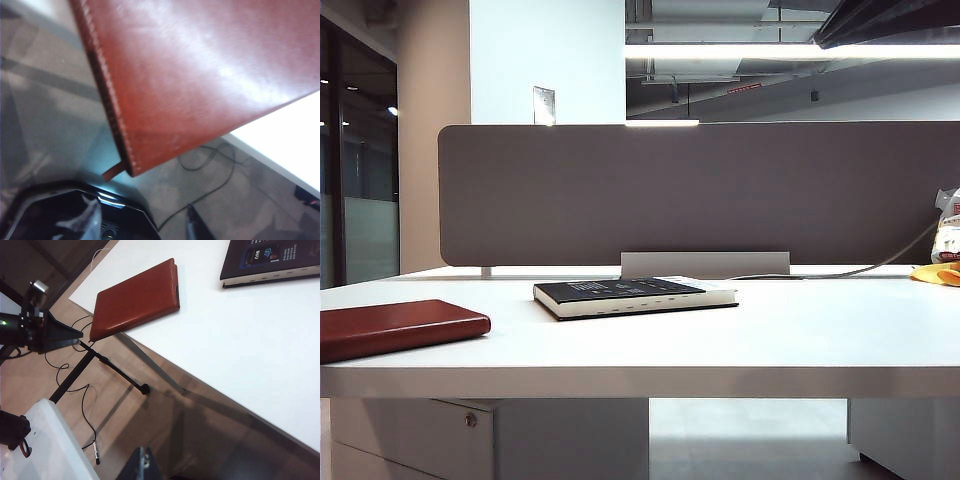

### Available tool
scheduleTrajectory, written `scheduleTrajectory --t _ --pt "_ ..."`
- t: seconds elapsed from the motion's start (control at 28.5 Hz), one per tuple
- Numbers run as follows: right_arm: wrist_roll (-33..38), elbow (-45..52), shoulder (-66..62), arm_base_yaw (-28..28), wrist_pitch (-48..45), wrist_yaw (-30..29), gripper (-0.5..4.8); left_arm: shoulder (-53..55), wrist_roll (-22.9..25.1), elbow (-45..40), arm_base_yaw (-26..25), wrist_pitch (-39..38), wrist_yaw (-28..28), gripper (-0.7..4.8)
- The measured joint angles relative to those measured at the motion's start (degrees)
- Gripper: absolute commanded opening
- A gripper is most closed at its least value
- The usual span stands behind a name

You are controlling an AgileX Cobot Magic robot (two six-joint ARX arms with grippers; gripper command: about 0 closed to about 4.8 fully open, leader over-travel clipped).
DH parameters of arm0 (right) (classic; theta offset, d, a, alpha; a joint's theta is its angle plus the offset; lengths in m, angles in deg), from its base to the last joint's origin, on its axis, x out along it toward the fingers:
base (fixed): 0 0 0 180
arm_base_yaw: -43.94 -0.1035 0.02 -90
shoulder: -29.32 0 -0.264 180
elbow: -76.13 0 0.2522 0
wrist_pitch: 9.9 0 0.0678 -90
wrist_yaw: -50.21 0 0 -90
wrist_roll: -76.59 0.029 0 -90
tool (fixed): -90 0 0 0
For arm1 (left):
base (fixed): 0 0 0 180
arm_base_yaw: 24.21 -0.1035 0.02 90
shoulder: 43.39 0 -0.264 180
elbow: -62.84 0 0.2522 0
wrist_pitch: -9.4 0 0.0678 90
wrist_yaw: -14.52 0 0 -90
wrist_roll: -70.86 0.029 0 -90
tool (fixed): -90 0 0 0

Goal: Pick up the red book and place it on top of the black book.

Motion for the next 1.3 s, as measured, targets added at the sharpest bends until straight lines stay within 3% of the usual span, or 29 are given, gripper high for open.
scheduleTrajectory --t 0.35,0.53,0.74,1.02,1.3 --pt "0.0 0.0 0.0 0.0 0.0 0.0 -0.01 0.0 -12.2 -8.2 0.0 12.4 6.4 2.25" --pt "0.0 0.0 0.0 0.0 0.1 0.0 -0.01 0.0 -17.2 -12.1 0.0 18.2 6.5 2.26" --pt "-0.1 0.0 0.0 0.0 0.5 0.0 -0.01 0.0 -21.5 -14.9 0.0 25.1 6.5 2.79" --pt "-0.1 0.0 0.0 0.0 0.9 0.0 -0.01 0.0 -27.9 -17.9 0.0 32.3 6.8 2.77" --pt "-0.1 0.0 0.0 0.0 0.9 0.0 -0.01 0.1 -33.2 -18.6 0.0 35.0 6.8 2.68"
